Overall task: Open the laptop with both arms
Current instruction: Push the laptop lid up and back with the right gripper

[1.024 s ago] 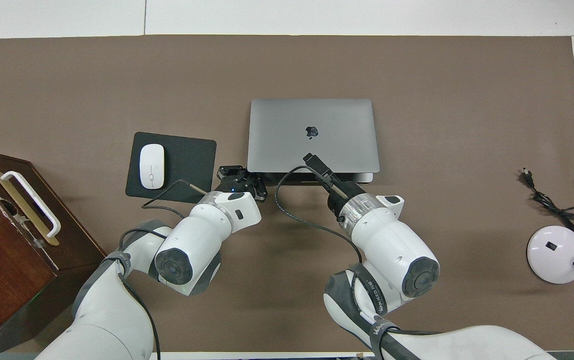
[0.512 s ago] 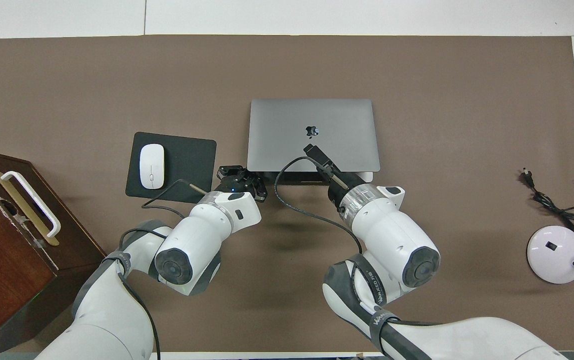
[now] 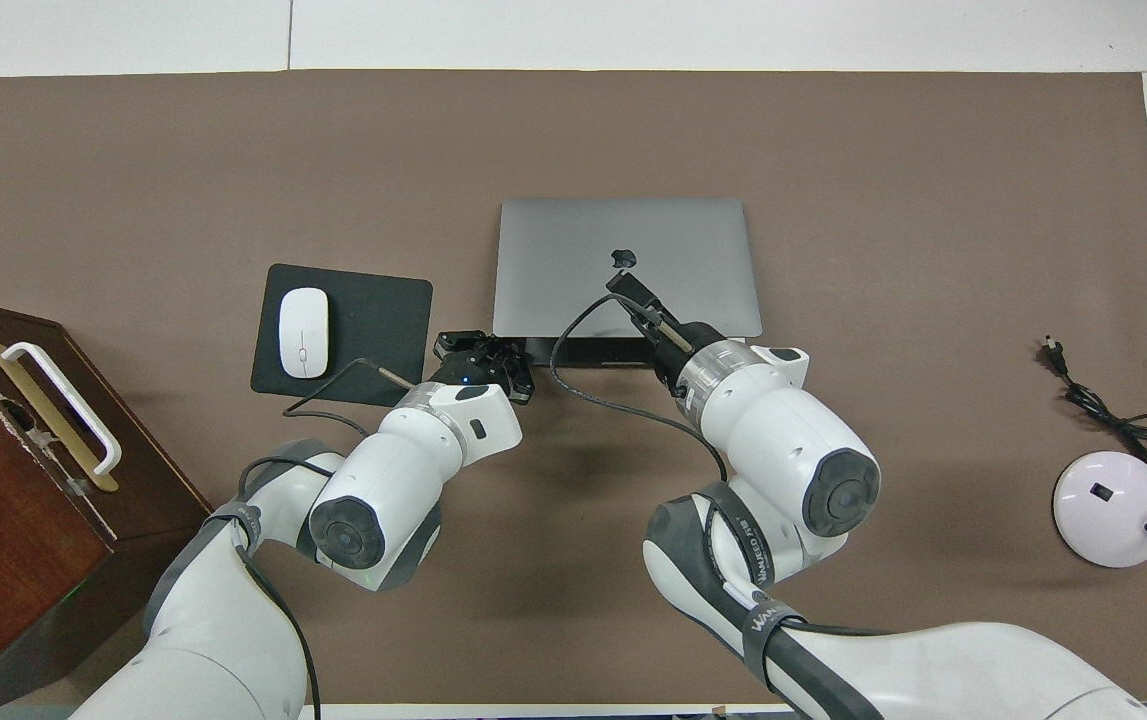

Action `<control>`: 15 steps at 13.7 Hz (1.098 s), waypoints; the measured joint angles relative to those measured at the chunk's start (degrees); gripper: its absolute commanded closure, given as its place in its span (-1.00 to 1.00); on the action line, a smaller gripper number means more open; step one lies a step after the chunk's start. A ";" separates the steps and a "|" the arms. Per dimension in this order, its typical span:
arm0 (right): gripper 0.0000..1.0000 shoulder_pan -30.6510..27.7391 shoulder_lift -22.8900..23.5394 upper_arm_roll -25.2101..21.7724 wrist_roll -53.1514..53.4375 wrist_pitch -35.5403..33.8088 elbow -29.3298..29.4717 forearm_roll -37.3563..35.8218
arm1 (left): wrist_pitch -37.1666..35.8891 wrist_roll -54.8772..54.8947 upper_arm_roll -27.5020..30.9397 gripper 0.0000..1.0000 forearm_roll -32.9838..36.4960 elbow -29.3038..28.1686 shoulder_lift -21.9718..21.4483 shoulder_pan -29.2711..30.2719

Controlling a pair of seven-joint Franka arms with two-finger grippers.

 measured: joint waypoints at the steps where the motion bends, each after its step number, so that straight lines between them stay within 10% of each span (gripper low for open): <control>1: -0.95 0.01 -0.25 -0.36 0.00 -3.56 1.72 0.00 | 0.00 0.00 0.00 1.00 0.01 0.00 0.00 0.00; 8: -0.95 0.01 -1.91 -4.07 -0.56 -23.76 14.55 0.00 | 0.00 0.19 0.05 1.00 0.36 0.01 0.01 0.03; 15: -0.95 -0.05 -0.39 -7.63 -7.64 -27.63 21.04 0.00 | 0.01 0.23 0.09 1.00 0.56 0.02 0.02 0.05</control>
